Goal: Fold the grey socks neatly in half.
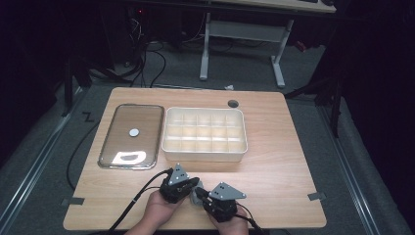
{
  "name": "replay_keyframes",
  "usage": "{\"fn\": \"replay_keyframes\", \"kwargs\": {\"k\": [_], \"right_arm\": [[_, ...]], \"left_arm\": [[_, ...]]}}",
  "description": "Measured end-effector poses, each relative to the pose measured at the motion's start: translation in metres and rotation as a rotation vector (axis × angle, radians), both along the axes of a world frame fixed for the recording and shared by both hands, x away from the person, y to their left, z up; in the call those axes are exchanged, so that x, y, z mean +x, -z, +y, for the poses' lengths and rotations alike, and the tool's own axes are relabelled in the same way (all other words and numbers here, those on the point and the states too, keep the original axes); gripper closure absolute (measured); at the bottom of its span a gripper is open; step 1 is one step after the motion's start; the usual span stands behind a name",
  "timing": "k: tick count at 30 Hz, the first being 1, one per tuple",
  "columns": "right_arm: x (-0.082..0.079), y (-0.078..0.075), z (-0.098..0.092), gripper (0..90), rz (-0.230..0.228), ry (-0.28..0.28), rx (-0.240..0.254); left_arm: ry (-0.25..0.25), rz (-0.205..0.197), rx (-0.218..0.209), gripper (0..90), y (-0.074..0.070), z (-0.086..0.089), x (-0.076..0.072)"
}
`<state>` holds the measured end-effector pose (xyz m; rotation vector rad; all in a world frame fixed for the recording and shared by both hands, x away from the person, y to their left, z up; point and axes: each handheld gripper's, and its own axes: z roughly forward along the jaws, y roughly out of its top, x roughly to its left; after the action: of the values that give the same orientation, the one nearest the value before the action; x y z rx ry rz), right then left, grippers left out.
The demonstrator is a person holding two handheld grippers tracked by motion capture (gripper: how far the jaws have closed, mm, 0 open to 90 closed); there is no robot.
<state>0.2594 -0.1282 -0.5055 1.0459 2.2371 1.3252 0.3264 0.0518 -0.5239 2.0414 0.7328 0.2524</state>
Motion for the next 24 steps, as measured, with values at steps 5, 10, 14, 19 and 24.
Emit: {"fn": "replay_keyframes", "kwargs": {"k": [5, 10, 14, 19, 24], "right_arm": [[-0.007, 0.011, 0.003, 87.1, 0.049, 0.005, -0.049], [-0.009, 0.022, 0.003, 88.9, 0.073, 0.013, -0.071], [-0.010, 0.025, 0.001, 89.5, 0.068, 0.013, -0.055], [-0.011, 0.026, 0.001, 89.4, 0.054, 0.017, -0.050], [-0.010, 0.018, -0.002, 78.0, 0.046, -0.002, -0.010]], "left_arm": [[0.003, -0.011, 0.002, 90.0, 0.001, 0.000, -0.001], [-0.003, -0.030, 0.000, 90.0, 0.005, 0.001, -0.003], [-0.005, -0.025, -0.005, 90.0, 0.007, 0.001, -0.001], [-0.012, -0.049, 0.001, 90.0, 0.007, 0.001, -0.003], [-0.025, -0.026, -0.022, 84.4, 0.007, 0.004, -0.001]]}}
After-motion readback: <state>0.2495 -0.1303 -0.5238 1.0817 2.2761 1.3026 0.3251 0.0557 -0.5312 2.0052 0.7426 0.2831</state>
